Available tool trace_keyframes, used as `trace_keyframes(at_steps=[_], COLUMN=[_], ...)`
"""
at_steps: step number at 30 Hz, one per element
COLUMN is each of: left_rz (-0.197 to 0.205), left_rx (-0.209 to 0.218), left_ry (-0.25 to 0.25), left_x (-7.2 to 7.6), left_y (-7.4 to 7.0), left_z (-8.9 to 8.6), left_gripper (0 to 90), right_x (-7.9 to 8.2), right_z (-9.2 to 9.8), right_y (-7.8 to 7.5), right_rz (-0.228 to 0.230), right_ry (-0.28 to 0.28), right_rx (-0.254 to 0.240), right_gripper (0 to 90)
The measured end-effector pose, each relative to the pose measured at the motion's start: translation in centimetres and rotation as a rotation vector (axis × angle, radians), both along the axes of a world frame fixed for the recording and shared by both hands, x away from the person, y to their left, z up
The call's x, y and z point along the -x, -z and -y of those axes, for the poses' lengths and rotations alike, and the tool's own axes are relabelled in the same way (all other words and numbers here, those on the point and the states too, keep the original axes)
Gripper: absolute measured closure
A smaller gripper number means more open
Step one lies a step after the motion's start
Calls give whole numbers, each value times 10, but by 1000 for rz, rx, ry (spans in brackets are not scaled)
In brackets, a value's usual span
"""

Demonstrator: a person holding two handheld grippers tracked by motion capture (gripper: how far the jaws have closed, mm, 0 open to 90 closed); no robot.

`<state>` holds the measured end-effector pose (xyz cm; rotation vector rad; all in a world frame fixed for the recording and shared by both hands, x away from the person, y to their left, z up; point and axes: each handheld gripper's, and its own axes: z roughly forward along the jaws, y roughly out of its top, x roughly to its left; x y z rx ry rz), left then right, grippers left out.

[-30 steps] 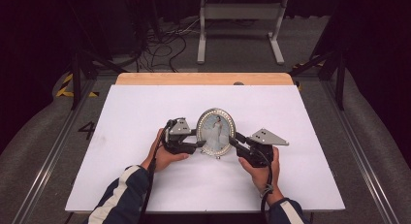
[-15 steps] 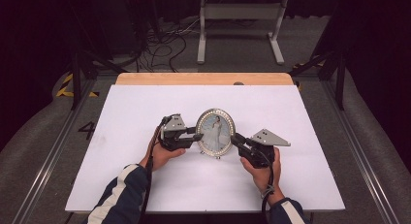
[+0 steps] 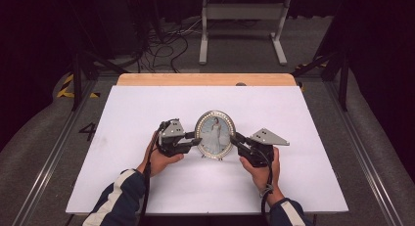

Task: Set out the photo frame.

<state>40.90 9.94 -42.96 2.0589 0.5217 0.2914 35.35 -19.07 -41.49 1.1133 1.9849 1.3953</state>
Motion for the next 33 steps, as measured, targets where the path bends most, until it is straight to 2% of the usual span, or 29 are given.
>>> trace_keyframes(at_steps=[3,8,18,33], left_rz=[-3,6,0,7], left_rx=[2,-10,-5,5], left_ry=[-3,-8,-15,-17], left_x=[2,6,10,10], left_y=[0,-1,0,1], left_z=[-1,-1,-3,-3], left_gripper=[691,691,694,691], right_x=[-2,-2,-4,-4], right_z=[-2,-2,-3,-3], right_y=[2,2,3,4], right_rz=[-14,-5,-9,-1], right_ry=[-6,-14,-21,-30], right_rx=[11,17,17,37], right_gripper=[756,754,752,749])
